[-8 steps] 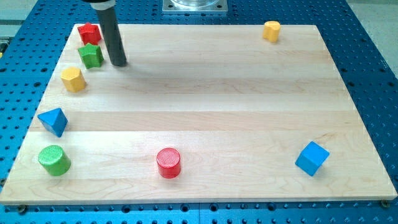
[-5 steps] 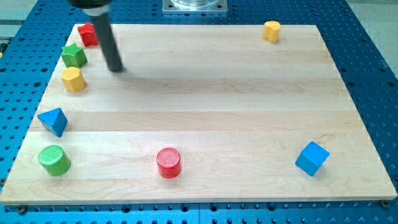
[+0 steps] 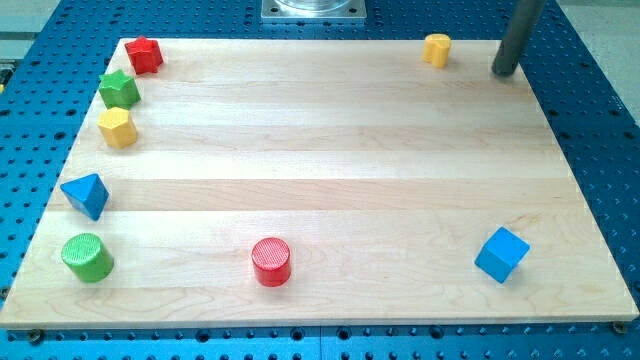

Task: Move heart below hexagon

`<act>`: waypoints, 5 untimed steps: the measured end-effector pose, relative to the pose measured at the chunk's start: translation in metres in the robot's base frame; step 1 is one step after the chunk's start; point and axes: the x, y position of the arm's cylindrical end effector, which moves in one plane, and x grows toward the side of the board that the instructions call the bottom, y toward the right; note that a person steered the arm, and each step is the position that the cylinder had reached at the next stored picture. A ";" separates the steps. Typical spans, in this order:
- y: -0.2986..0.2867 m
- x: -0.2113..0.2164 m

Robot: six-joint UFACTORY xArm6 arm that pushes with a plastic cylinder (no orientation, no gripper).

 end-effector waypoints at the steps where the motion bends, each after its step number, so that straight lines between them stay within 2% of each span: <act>1: -0.028 -0.021; 3: -0.171 -0.020; 4: -0.202 -0.001; 5: -0.262 0.067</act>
